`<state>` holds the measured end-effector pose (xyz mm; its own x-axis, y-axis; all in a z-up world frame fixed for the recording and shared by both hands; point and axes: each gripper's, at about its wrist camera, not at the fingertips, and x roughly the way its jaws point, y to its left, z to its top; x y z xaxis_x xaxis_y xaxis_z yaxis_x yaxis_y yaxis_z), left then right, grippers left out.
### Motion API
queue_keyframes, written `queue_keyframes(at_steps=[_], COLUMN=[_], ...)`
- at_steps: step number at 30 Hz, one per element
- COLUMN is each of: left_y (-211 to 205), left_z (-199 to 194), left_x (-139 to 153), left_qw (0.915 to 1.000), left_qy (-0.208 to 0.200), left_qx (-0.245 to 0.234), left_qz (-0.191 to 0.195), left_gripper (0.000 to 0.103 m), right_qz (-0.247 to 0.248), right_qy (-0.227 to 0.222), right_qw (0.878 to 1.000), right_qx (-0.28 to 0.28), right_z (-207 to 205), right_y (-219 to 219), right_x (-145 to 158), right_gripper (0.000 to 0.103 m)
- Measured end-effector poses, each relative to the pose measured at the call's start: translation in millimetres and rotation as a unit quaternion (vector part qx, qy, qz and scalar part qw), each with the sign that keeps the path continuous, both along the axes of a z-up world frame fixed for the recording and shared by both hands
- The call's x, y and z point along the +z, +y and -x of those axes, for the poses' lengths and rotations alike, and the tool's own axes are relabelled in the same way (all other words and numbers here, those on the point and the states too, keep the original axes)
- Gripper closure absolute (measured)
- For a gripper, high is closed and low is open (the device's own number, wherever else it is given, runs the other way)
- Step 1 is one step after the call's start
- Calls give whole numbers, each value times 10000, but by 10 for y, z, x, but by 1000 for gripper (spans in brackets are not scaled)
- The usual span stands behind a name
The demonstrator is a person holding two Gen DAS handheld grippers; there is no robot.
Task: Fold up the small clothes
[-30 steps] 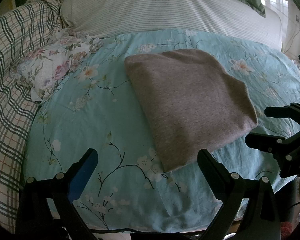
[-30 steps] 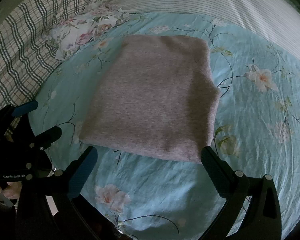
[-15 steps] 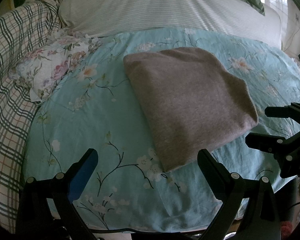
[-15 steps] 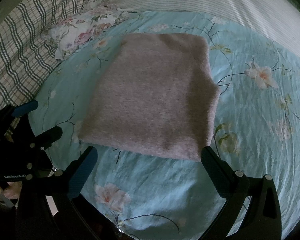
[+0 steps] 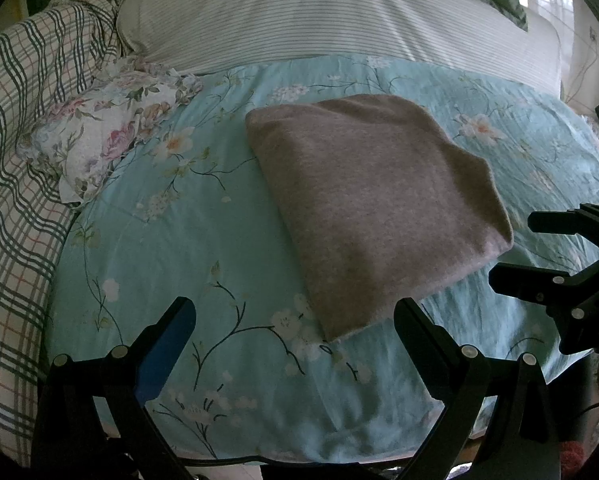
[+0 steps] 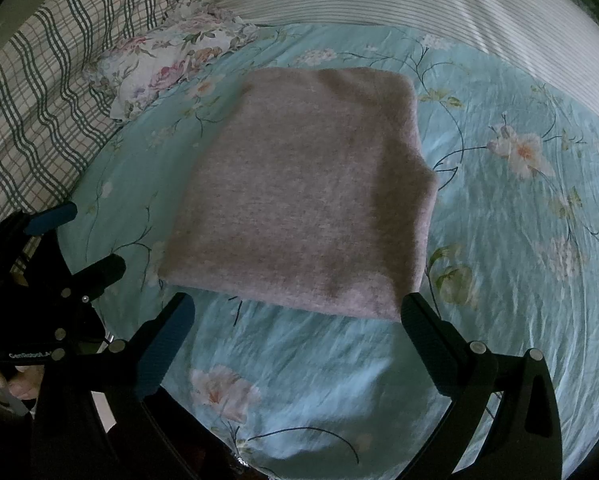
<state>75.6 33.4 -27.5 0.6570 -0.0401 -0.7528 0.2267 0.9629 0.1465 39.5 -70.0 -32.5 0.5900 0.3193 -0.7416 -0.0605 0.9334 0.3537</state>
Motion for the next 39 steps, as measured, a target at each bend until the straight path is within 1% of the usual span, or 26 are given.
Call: queue_keyframes(at_steps=[18, 39], left_y=[-18, -74], left_z=[50, 88], left_x=[5, 26], left_qw=[10000, 10000], left_qy=[-4, -9], left_qx=[-1, -47], left_qz=[41, 28], left_gripper=[3, 3], right_qz=[-2, -17], right_qy=[-54, -56], right_qw=[10000, 10000], right_qx=[-10, -5], right_z=[66, 52], right_y=[10, -25], right_x=[14, 29], right_gripper=[0, 0])
